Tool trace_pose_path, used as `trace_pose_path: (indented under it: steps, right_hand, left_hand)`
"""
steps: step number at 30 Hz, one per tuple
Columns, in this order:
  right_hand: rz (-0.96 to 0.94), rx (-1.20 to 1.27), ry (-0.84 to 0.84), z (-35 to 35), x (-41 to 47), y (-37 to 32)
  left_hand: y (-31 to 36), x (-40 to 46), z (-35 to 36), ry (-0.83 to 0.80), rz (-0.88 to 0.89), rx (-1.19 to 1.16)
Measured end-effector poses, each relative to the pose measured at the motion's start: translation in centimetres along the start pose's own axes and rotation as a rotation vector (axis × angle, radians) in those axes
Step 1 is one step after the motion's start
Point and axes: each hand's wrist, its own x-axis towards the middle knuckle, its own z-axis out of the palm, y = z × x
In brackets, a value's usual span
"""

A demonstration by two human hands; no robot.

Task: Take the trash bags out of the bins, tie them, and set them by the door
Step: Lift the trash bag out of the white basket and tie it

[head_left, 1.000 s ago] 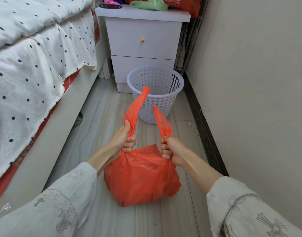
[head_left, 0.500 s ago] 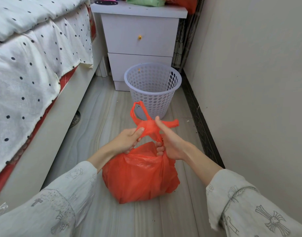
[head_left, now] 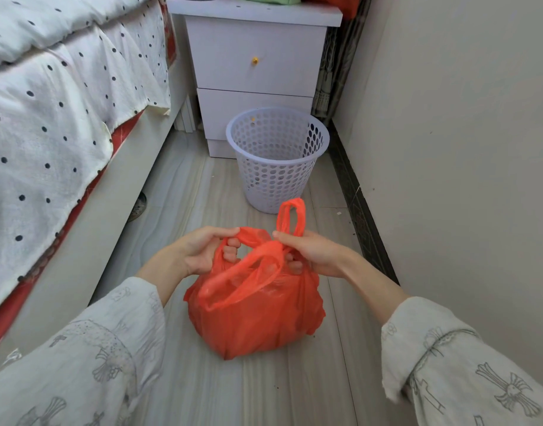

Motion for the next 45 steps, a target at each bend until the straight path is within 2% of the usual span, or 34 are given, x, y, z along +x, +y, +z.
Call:
trace_pose_path:
  steps: [6, 10, 12, 18, 26, 28, 31, 34, 36, 38, 40, 42, 45]
  right_hand:
    - [-0.107, -0.336, 0.276, -0.1, -0.2, -0.3]
    - [-0.196, -0.135, 0.431, 0.4, 0.5, -0.1]
    - [-0.22, -0.018, 0.464, 0.6, 0.7, -0.2]
    - [-0.22, 0.18, 0.5, 1.0, 1.2, -0.3]
    - [-0.255, 0.391, 0.474, 1.0, 1.0, -0.4]
    - [-0.257, 0.393, 0.452, 1.0, 0.9, -0.6]
    - [-0.247, 0.415, 0.385, 0.8, 0.6, -0.8]
    - [-0.247, 0.393, 0.29, 0.9, 0.3, -0.9]
    - [-0.253, 0.374, 0.25, 1.0, 0.2, -0.9]
    - [-0.258, 0.353, 0.235, 1.1, 0.2, -0.9]
    - [-0.26, 0.364, 0.235, 1.2, 0.1, -0.9]
    - [-0.247, 0.362, 0.245, 1.1, 0.2, -0.9]
    - [-0.255, 0.319, 0.317, 1.1, 0.2, -1.3]
  left_hand:
    - [0.3, 0.1, 0.3, 0.013, 0.035, -0.042]
    - [0.3, 0.0, 0.7, 0.0, 0.019, -0.016]
    - [0.3, 0.0, 0.9, 0.021, 0.026, 0.083]
    - [0.5, -0.3, 1.5, 0.025, 0.079, 0.391]
    - [0.8, -1.0, 2.8, 0.015, 0.016, 0.603]
    - [0.8, -0.7, 3.0, 0.055, 0.058, 0.544]
    - [1.0, -0.1, 3.2, 0.131, 0.269, 0.361]
    - [1.5, -0.1, 3.6, 0.113, 0.473, 0.021]
    - [1.8, -0.2, 3.7, 0.11, 0.509, -0.208]
    - [2.0, -0.1, 3.7, 0.103, 0.471, -0.318]
    - [1.7, 0.1, 3.7, 0.107, 0.423, -0.325]
    - [1.5, 0.4, 3.7, 0.203, 0.417, -0.233]
    - [1.5, 0.6, 3.8, 0.349, 0.508, -0.193]
